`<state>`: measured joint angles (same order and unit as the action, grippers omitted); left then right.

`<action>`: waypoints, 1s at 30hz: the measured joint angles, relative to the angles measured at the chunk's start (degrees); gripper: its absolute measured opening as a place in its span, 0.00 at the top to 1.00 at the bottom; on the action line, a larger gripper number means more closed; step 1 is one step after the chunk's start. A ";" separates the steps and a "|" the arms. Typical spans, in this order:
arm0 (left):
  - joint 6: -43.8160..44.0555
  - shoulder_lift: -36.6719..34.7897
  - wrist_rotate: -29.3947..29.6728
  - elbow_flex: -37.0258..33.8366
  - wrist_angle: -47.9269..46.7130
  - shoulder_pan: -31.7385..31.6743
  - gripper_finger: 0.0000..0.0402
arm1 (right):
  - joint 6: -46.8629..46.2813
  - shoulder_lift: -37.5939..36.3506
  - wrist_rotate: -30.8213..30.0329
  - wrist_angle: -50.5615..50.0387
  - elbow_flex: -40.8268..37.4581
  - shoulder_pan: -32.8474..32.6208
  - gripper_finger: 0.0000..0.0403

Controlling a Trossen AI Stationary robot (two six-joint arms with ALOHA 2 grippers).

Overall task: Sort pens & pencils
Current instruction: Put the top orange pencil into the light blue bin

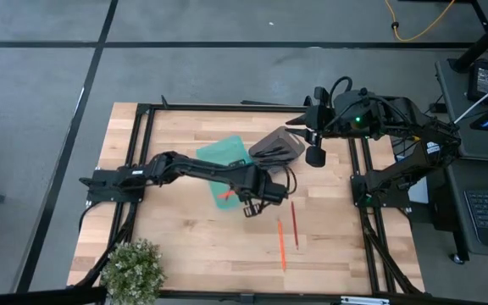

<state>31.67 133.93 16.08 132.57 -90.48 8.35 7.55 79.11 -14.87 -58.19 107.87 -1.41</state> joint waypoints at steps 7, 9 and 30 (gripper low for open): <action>5.93 0.01 0.81 0.00 0.45 -4.27 0.94 | 0.00 0.00 0.04 -3.02 0.02 0.00 0.82; 9.30 0.02 0.20 0.00 0.46 -5.73 0.95 | 0.00 0.00 0.04 -4.29 0.04 0.00 0.82; 35.77 -0.94 -8.32 -0.06 0.46 -12.27 0.95 | -10.19 0.00 5.26 -30.80 0.04 0.00 0.82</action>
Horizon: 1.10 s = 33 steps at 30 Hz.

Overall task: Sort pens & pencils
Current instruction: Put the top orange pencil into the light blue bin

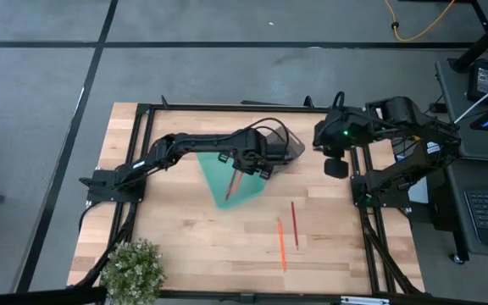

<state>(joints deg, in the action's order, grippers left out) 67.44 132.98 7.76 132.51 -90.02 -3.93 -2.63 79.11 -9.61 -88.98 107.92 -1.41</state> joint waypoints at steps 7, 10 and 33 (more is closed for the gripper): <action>9.40 -5.14 -0.56 -7.57 0.07 2.15 0.95 | -2.16 -0.32 7.54 -1.08 -0.71 -2.30 0.82; 14.06 -7.69 -2.94 -14.02 -0.22 2.93 0.94 | -3.02 -0.34 8.28 -1.05 -1.52 -4.31 0.82; 9.49 -2.30 -3.45 -17.18 6.98 -2.67 0.90 | -3.26 -0.11 8.24 -0.56 -8.02 -7.89 0.82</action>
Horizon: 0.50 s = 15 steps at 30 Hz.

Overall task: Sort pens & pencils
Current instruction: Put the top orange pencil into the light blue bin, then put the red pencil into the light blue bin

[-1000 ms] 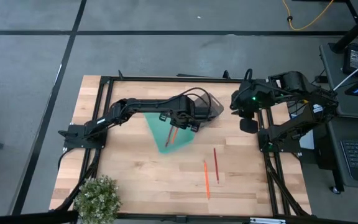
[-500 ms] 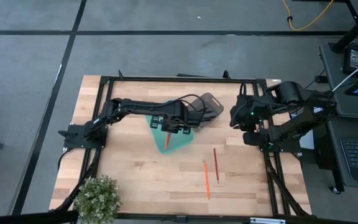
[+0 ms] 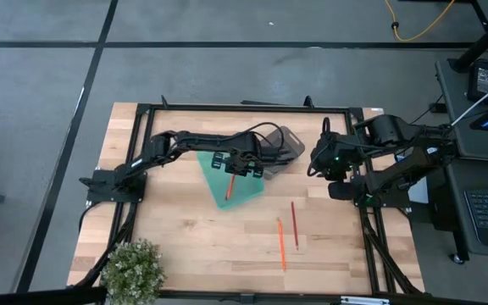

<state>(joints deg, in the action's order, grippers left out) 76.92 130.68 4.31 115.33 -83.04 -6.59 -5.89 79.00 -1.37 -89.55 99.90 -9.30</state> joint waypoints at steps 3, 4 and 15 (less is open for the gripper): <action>-1.07 1.49 -0.84 -0.04 0.08 -0.63 0.90 | 0.05 0.00 -0.01 -0.16 0.00 0.00 0.82; -1.07 1.49 -0.86 -0.04 0.09 -0.67 0.91 | 0.13 0.00 -0.02 -0.12 0.00 0.00 0.82; -2.53 -0.02 0.67 0.00 -0.91 0.52 0.86 | 0.23 0.02 -0.02 0.17 0.00 0.00 0.82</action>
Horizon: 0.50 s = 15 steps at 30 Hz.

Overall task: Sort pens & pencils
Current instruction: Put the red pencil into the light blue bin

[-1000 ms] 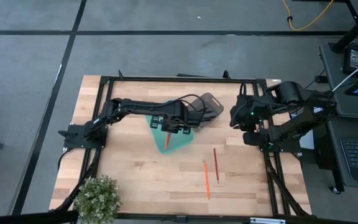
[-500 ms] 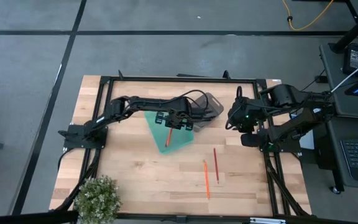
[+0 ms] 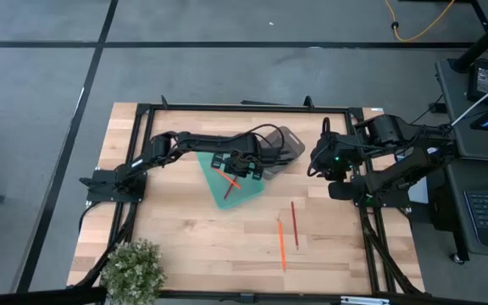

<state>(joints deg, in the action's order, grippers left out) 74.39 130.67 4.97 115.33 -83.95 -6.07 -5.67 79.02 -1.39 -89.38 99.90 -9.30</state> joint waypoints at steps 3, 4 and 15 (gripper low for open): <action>-0.47 -0.62 0.21 1.12 -1.75 0.81 0.84 | -0.02 0.00 -0.02 0.00 0.00 0.00 0.82; -1.03 -0.81 0.20 2.01 -3.00 1.23 0.83 | 0.11 0.00 -0.02 0.00 0.00 0.00 0.82; -5.48 -1.51 6.85 17.75 -6.10 13.96 0.84 | 2.95 0.00 0.01 9.52 5.80 -0.02 0.82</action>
<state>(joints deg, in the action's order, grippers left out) 68.90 129.16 11.83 133.08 -90.05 7.89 -2.72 79.02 -1.38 -79.86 105.70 -9.32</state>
